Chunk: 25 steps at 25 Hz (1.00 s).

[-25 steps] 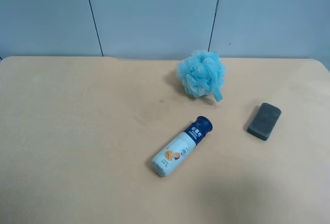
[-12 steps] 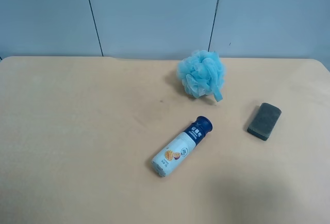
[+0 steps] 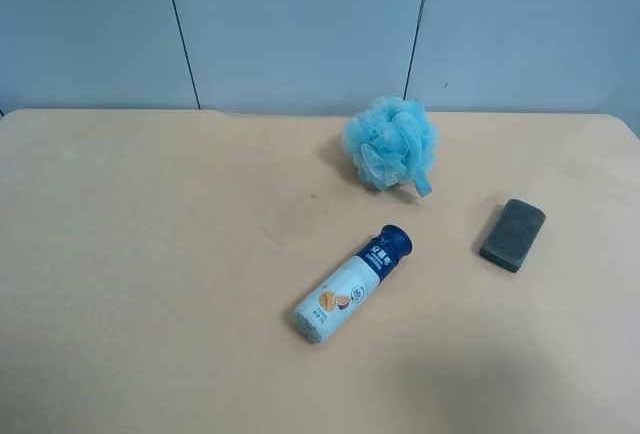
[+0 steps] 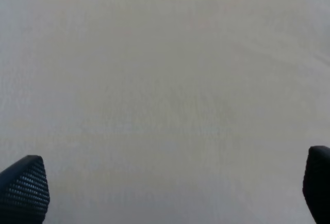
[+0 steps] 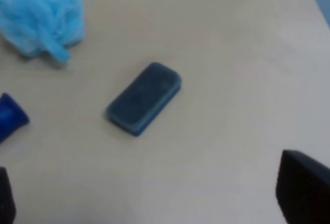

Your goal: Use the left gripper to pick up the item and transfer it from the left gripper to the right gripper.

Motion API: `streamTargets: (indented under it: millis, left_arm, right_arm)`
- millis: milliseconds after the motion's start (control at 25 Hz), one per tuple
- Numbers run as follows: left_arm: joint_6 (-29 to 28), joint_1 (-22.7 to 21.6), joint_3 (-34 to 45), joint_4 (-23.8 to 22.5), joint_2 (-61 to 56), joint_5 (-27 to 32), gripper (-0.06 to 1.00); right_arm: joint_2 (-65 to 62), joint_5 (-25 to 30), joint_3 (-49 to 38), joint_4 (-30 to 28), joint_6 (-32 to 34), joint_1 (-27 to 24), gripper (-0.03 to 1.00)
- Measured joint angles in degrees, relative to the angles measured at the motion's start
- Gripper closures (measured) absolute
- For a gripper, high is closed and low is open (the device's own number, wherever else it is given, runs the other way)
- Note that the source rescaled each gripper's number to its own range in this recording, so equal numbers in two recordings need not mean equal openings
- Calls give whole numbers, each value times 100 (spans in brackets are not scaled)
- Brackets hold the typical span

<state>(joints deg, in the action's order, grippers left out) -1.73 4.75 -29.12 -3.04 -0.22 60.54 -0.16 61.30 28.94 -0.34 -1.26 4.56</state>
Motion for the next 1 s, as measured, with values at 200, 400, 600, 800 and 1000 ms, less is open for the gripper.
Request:
streamTargets:
  millis: [200, 400, 600, 800, 1000]
  left_arm:
    - [0, 0, 0, 0, 0, 0, -5]
    - [0, 0, 0, 0, 0, 0, -5]
    - [0, 0, 0, 0, 0, 0, -5]
    - [0, 0, 0, 0, 0, 0, -5]
    - [0, 0, 0, 0, 0, 0, -5]
  right_arm:
    - [0, 0, 0, 34, 0, 93, -3]
    - [0, 0, 0, 34, 0, 93, -3]
    - [0, 0, 0, 34, 0, 93, -3]
    - [0, 0, 0, 34, 0, 93, -3]
    - [0, 0, 0, 34, 0, 93, -3]
